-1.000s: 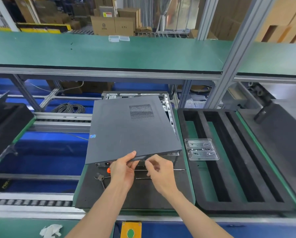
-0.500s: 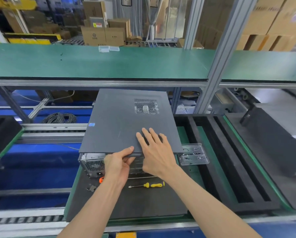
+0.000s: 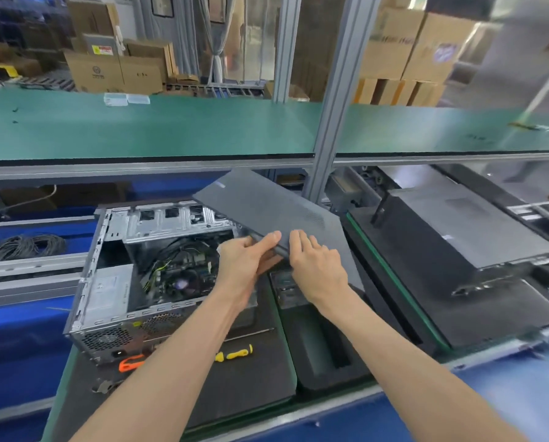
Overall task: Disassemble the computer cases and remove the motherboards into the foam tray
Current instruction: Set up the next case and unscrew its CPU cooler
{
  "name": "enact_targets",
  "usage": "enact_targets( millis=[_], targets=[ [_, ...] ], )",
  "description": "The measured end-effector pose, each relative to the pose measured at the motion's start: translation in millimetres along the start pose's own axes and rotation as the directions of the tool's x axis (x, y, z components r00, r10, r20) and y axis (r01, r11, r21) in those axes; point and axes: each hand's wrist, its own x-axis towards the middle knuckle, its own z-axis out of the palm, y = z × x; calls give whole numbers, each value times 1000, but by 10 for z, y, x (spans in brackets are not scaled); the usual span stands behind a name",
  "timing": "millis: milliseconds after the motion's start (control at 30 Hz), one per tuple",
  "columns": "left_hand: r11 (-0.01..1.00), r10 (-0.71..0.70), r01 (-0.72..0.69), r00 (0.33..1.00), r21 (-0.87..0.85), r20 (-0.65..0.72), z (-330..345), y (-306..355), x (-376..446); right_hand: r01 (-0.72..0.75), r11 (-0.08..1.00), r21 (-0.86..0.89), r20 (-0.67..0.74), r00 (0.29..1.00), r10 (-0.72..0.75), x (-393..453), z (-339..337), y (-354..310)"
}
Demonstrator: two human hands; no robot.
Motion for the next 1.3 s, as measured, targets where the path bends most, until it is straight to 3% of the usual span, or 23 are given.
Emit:
enact_targets(
  millis=[100,333,767,1100,1300],
  targets=[
    [995,-104,104,985,11,137,164,-21,111,-89,992,91,146,986,75,50,-44,420],
    [979,-204,203,973,21,108,116,-217,305,-430,804,410,201,903,380,143,123,1221],
    [963,-251,235,961,133,120,9,-416,697,-555,767,323,276,830,484,550,637,2090],
    [965,-252,244,965,100,76,-7,-519,953,-604,737,303,368,788,494,777,1099,2249],
    [954,-263,249,962,167,69,99,-696,1117,-637,705,312,426,757,495,764,1331,2388]
  ],
)
